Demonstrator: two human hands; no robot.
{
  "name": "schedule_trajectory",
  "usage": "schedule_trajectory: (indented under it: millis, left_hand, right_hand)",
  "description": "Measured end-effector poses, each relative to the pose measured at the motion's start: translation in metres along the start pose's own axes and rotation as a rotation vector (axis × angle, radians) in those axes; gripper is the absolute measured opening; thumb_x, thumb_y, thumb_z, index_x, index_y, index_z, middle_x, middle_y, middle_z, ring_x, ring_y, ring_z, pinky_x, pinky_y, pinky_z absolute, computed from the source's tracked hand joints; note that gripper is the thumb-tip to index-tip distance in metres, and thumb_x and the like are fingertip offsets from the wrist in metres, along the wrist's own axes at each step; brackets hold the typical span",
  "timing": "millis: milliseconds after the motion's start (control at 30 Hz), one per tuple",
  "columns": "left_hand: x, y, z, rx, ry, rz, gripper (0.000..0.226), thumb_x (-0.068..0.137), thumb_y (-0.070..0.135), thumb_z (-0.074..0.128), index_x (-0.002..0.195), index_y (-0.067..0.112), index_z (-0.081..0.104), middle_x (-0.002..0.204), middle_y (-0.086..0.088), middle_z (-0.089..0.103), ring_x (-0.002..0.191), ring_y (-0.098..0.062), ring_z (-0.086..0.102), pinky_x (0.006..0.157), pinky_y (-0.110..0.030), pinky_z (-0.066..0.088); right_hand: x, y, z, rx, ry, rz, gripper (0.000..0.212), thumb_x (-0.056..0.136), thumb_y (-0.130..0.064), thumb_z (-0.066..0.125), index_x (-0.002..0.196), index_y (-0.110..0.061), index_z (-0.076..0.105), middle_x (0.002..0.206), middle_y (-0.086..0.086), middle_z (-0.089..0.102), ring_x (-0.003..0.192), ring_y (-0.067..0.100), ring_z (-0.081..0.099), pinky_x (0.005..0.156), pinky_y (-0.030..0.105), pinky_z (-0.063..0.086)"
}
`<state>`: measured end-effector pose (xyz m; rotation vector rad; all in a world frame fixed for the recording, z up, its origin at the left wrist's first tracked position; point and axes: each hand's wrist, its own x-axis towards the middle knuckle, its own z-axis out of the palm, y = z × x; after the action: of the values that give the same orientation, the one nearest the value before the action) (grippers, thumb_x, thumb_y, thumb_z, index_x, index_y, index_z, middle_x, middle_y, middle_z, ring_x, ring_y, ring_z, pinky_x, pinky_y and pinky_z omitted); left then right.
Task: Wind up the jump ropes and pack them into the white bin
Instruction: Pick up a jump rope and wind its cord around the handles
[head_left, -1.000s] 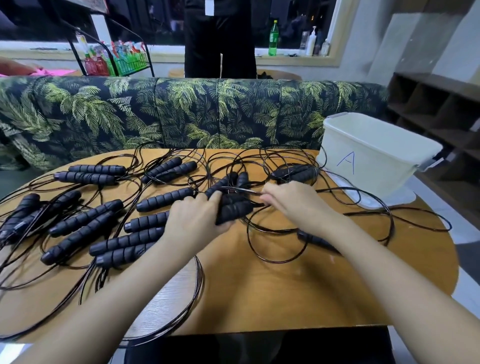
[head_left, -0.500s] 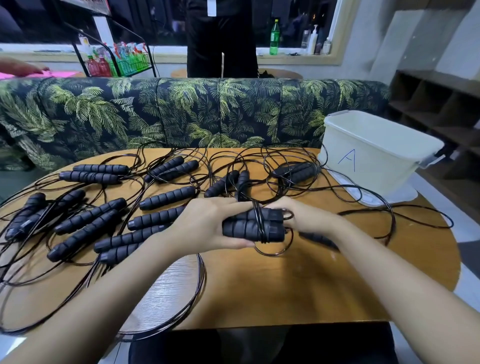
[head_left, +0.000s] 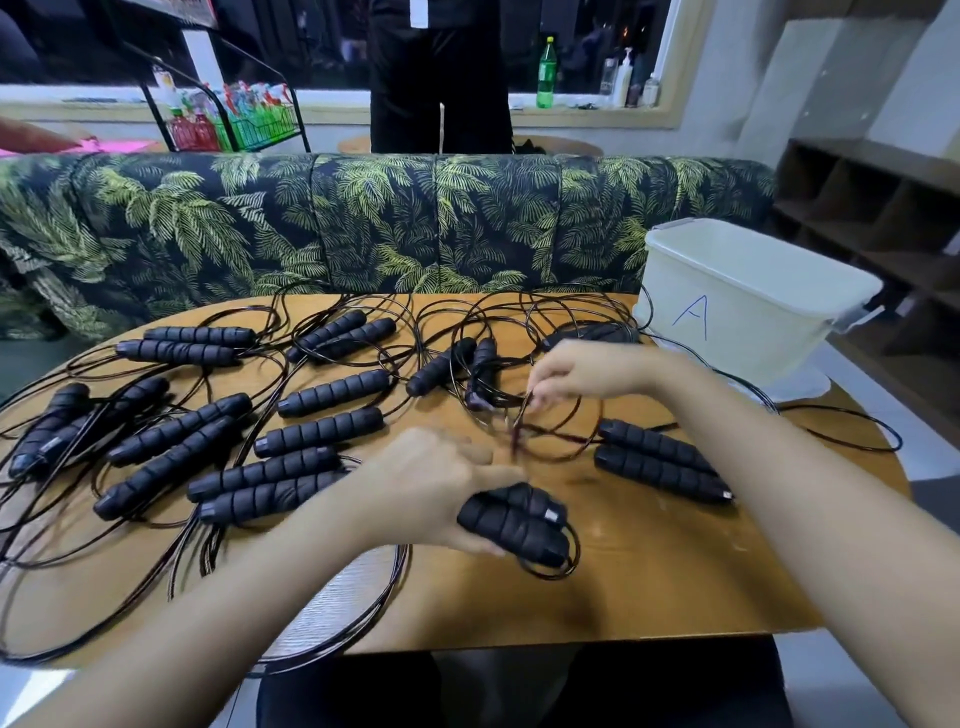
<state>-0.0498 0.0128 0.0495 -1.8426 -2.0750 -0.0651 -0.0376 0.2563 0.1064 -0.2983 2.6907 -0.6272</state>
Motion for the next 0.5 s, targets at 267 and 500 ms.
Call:
schedule_trajectory:
  millis: [267, 500]
  left_hand:
    - [-0.013, -0.015, 0.013, -0.071, 0.152, -0.466, 0.067, 0.071, 0.079, 0.044, 0.122, 0.037, 0.057, 0.087, 0.009, 0.067, 0.078, -0.016, 0.067, 0.057, -0.028, 0.052]
    - [-0.006, -0.040, -0.005, 0.055, 0.278, -0.714, 0.064, 0.071, 0.079, 0.044, 0.116, 0.035, 0.055, 0.086, 0.007, 0.067, 0.077, -0.021, 0.067, 0.054, -0.029, 0.051]
  right_hand:
    - [-0.008, 0.024, 0.006, 0.001, 0.448, 0.161, 0.027, 0.101, -0.016, 0.042, 0.086, -0.014, 0.064, 0.077, -0.005, 0.062, 0.075, 0.014, 0.057, 0.068, 0.030, 0.043]
    - [-0.008, 0.031, 0.028, 0.109, 0.863, 0.433, 0.074, 0.083, 0.020, 0.036, 0.151, -0.004, 0.020, 0.154, 0.014, 0.027, 0.143, 0.029, 0.023, 0.118, 0.035, 0.021]
